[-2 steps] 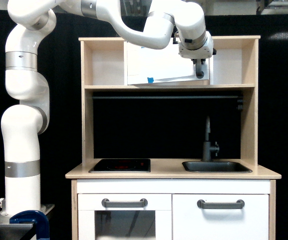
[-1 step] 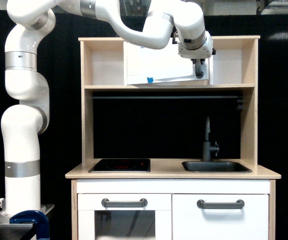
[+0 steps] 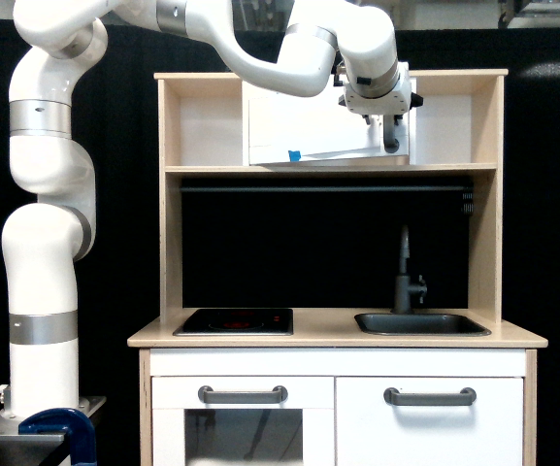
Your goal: Open the oven door
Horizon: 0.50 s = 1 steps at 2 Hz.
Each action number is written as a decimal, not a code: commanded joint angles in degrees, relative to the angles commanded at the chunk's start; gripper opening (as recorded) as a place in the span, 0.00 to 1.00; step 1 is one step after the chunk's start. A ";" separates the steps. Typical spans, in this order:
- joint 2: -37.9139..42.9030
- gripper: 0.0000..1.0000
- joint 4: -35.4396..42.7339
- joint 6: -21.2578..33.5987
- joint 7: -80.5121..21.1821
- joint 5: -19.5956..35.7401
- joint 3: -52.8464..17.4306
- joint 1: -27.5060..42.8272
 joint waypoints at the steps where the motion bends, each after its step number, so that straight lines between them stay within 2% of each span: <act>1: 0.88 1.00 0.32 0.07 -0.58 0.17 0.03 -0.17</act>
